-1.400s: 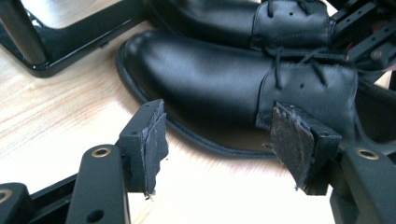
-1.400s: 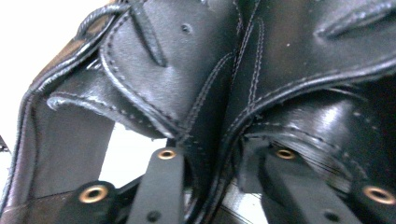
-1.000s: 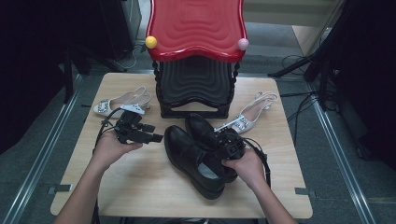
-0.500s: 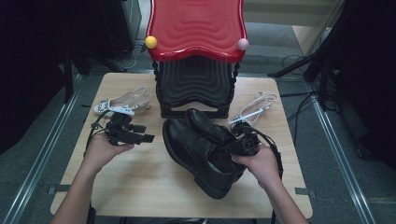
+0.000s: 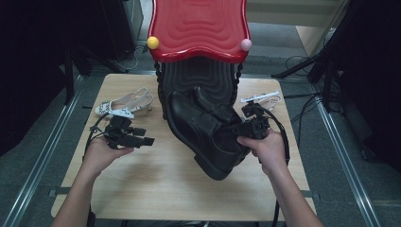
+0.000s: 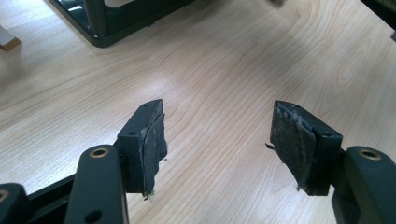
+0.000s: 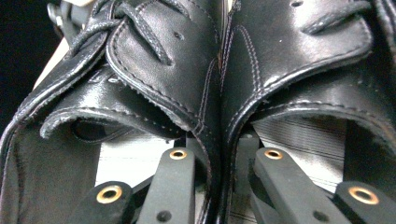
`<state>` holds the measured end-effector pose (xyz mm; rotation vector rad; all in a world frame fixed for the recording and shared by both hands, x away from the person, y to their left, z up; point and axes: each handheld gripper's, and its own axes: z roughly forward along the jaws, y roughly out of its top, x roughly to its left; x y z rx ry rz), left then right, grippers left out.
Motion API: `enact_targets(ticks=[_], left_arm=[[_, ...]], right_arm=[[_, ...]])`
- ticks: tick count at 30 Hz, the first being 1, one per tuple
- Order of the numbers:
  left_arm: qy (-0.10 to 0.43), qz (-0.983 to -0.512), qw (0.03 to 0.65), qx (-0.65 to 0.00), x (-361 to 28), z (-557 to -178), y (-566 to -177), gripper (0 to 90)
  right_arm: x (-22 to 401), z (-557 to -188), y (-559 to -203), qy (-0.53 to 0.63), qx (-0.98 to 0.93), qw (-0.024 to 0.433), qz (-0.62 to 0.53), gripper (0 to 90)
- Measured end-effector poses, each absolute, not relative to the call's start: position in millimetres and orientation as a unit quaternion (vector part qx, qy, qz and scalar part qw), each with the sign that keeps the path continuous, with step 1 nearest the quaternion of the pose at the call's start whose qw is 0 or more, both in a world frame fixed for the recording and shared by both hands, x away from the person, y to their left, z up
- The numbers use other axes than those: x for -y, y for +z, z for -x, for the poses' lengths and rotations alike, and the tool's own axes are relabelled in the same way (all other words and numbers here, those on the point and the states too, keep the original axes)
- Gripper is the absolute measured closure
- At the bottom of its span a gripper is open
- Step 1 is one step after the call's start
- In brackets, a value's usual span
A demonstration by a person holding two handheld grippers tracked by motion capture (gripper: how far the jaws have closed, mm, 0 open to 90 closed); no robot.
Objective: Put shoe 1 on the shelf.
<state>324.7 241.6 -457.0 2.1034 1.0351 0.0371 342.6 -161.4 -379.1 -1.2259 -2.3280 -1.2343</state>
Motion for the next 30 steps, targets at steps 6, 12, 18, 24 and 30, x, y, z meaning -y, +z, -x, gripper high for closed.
enact_targets(ticks=[6,12,18,24,30], left_arm=[[0.014,-0.828,0.387,-0.406,-239.1,-324.9,-458.5,35.7],[0.009,-0.83,0.386,-0.403,-238.2,-325.3,-459.2,35.7],[0.006,-0.83,0.387,-0.402,-237.4,-326.0,-460.3,35.7],[0.006,-0.83,0.389,-0.399,-236.7,-325.9,-460.5,35.7],[0.004,-0.831,0.387,-0.399,-235.6,-325.8,-460.8,35.7]], right_arm=[[155.6,-365.8,-368.1,-0.449,0.765,0.098,0.451,83.1],[143.6,-389.0,-366.9,-0.475,0.733,0.056,0.484,83.0],[128.4,-404.8,-368.7,-0.48,0.704,-0.008,0.524,83.0],[107.6,-414.8,-375.6,-0.474,0.688,-0.062,0.545,82.9],[92.3,-416.9,-381.0,-0.486,0.666,-0.081,0.561,82.7]])
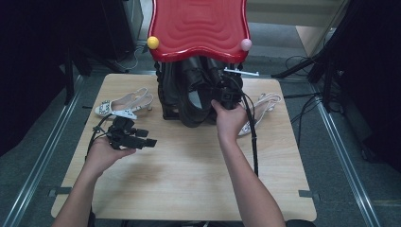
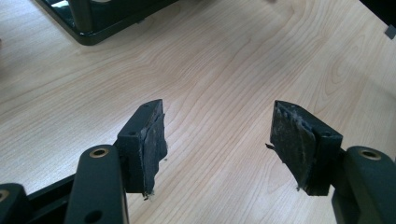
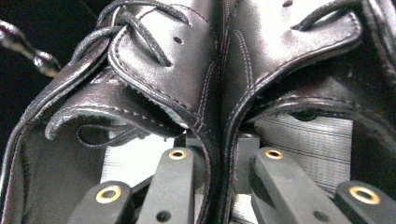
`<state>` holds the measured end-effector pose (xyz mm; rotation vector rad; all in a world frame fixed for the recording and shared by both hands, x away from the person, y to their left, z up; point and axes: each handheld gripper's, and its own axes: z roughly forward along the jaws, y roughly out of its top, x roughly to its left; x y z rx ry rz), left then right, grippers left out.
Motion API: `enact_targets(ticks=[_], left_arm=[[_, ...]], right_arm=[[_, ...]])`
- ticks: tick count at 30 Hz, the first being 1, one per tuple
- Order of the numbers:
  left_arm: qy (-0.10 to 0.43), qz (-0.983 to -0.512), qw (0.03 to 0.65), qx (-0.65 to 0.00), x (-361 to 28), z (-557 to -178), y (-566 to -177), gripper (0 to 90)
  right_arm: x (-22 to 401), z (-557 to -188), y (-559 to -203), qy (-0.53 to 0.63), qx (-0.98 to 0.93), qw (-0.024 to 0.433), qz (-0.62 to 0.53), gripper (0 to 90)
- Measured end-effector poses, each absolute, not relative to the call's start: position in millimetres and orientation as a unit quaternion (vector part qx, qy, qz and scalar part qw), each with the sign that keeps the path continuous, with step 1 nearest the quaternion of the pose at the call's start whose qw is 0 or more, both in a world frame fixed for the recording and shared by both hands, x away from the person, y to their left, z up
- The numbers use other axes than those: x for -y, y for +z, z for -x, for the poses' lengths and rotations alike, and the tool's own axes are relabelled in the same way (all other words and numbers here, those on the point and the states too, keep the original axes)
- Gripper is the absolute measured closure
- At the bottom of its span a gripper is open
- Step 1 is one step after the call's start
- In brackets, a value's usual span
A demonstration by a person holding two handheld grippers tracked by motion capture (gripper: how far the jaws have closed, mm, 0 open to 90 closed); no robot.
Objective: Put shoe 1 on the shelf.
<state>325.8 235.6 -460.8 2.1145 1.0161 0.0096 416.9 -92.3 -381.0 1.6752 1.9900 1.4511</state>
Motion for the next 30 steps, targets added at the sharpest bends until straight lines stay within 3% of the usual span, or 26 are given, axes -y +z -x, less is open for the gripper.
enact_targets(ticks=[8,18,26,30], left_arm=[[0.002,-0.83,0.39,-0.398,-235.5,-325.8,-460.2,35.8],[0.0,-0.831,0.392,-0.394,-233.3,-325.3,-459.8,35.7],[0.002,-0.831,0.394,-0.393,-231.8,-324.9,-459.6,35.8],[0.001,-0.831,0.395,-0.392,-231.4,-325.3,-459.8,35.8]], right_arm=[[64.9,-422.2,-381.0,0.469,-0.653,0.139,-0.578,82.1],[38.9,-430.5,-383.2,0.448,-0.647,0.166,-0.594,77.3],[31.1,-429.9,-387.9,0.439,-0.671,0.169,-0.573,67.8],[32.1,-430.8,-386.7,0.447,-0.686,0.152,-0.554,55.9]])
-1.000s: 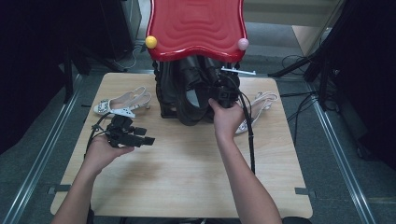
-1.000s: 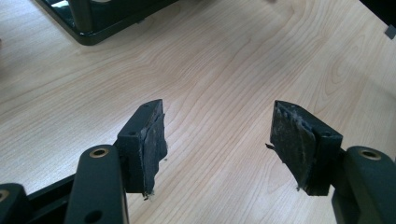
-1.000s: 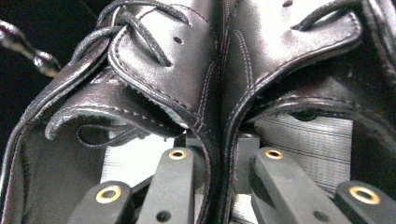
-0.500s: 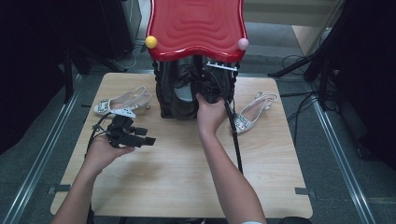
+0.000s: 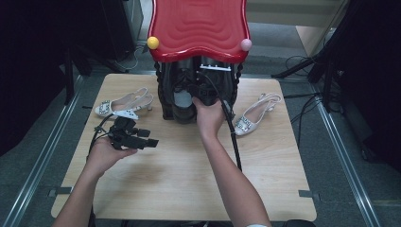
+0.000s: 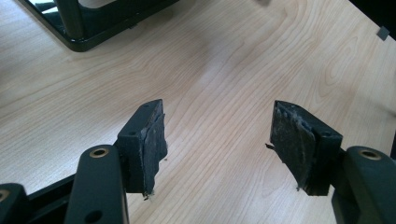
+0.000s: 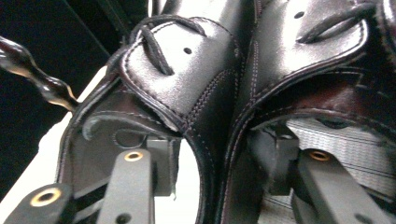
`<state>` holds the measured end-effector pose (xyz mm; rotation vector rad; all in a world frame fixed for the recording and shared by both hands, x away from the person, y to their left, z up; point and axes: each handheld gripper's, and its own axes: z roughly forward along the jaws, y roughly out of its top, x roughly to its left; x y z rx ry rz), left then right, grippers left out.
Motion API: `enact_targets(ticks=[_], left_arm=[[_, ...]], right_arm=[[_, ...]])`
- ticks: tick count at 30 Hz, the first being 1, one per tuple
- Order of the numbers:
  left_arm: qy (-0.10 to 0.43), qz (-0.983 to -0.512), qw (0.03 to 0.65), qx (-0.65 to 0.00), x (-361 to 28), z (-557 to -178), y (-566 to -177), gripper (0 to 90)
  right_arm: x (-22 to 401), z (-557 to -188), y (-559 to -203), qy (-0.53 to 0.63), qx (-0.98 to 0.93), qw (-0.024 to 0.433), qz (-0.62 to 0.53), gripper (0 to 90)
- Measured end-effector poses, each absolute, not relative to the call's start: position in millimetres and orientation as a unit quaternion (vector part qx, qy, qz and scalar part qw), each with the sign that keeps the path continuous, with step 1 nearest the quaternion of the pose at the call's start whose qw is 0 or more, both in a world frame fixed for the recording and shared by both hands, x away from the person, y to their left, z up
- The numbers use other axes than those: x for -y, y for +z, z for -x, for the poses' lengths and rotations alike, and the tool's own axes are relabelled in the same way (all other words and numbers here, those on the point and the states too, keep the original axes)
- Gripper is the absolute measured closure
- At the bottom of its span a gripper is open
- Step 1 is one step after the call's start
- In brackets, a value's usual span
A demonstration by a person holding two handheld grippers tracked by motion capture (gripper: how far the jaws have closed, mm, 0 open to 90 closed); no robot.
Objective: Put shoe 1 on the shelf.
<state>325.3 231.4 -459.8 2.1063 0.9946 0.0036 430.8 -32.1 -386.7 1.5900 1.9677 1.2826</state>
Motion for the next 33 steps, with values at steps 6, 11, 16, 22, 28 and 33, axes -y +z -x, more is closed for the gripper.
enact_targets(ticks=[6,11,16,22,28,33], left_arm=[[0.001,-0.831,0.395,-0.393,-231.4,-325.4,-459.5,35.8],[0.001,-0.831,0.396,-0.391,-231.2,-325.2,-459.2,35.8],[0.002,-0.83,0.395,-0.393,-231.2,-325.4,-459.0,35.9],[0.006,-0.828,0.402,-0.39,-229.9,-324.2,-453.9,39.4],[0.005,-0.819,0.426,-0.384,-228.2,-321.1,-438.5,71.9],[0.02,-0.827,0.428,-0.364,-216.9,-330.9,-412.4,82.3]], right_arm=[[36.2,-430.2,-384.9,0.458,-0.691,0.142,-0.542,50.4],[41.1,-429.2,-383.4,0.46,-0.699,0.135,-0.53,49.5],[46.0,-421.3,-378.4,0.462,-0.709,0.143,-0.513,49.6],[56.4,-409.3,-375.8,0.462,-0.721,0.141,-0.497,49.7],[75.7,-394.2,-373.2,0.483,-0.728,0.119,-0.472,51.7],[91.5,-383.6,-367.4,0.501,-0.734,0.091,-0.449,53.8]])
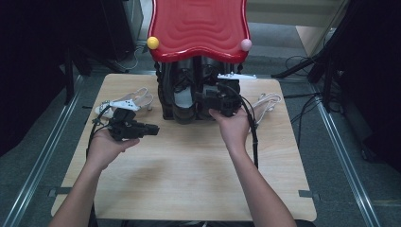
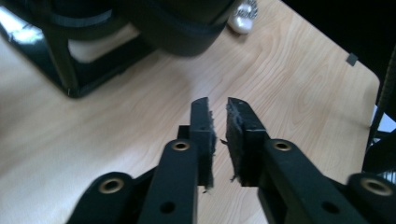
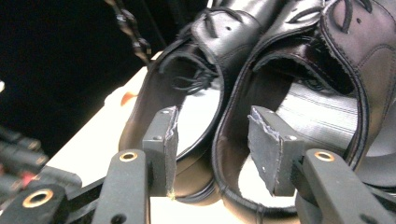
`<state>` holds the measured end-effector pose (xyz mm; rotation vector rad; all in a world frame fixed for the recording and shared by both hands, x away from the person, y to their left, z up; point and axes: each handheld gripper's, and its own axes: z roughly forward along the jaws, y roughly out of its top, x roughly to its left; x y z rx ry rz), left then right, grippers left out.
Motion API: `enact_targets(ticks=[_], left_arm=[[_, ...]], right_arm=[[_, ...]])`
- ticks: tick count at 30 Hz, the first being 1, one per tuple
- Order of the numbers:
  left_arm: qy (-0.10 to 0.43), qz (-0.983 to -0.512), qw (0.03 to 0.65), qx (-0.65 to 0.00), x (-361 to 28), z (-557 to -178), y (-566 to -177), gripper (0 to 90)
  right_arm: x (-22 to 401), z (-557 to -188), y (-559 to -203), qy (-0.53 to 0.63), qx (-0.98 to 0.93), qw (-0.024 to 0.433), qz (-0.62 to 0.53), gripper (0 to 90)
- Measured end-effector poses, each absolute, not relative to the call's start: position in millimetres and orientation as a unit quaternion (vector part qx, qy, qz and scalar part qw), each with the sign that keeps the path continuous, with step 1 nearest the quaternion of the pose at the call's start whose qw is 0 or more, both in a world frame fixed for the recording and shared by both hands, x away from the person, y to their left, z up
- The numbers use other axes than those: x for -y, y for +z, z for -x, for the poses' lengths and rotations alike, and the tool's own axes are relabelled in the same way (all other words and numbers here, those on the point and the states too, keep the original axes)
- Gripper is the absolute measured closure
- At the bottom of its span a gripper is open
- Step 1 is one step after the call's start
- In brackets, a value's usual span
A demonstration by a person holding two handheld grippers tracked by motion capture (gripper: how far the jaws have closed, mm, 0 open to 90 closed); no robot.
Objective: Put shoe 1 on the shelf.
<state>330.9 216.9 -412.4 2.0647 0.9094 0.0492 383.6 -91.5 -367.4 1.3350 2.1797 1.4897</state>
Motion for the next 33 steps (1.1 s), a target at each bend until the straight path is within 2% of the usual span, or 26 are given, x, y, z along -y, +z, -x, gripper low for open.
enact_targets(ticks=[5,13,23,28,33], left_arm=[[0.022,-0.828,0.437,-0.352,-208.4,-346.1,-389.6,89.9],[0.038,-0.831,0.446,-0.33,-188.8,-371.5,-337.9,90.0],[0.054,-0.837,0.448,-0.309,-167.3,-400.1,-281.9,90.0],[0.07,-0.837,0.448,-0.306,-153.7,-412.2,-254.7,90.0],[0.074,-0.838,0.447,-0.305,-141.3,-430.2,-236.1,90.0]], right_arm=[[102.8,-373.8,-361.3,0.514,-0.742,0.074,-0.425,55.3],[121.4,-356.5,-363.4,0.519,-0.759,0.056,-0.39,58.5],[124.9,-346.0,-375.8,0.506,-0.779,0.03,-0.37,77.3],[121.8,-347.8,-389.5,0.502,-0.783,-0.004,-0.367,90.0],[113.9,-351.0,-406.3,0.488,-0.792,-0.014,-0.366,90.0]])
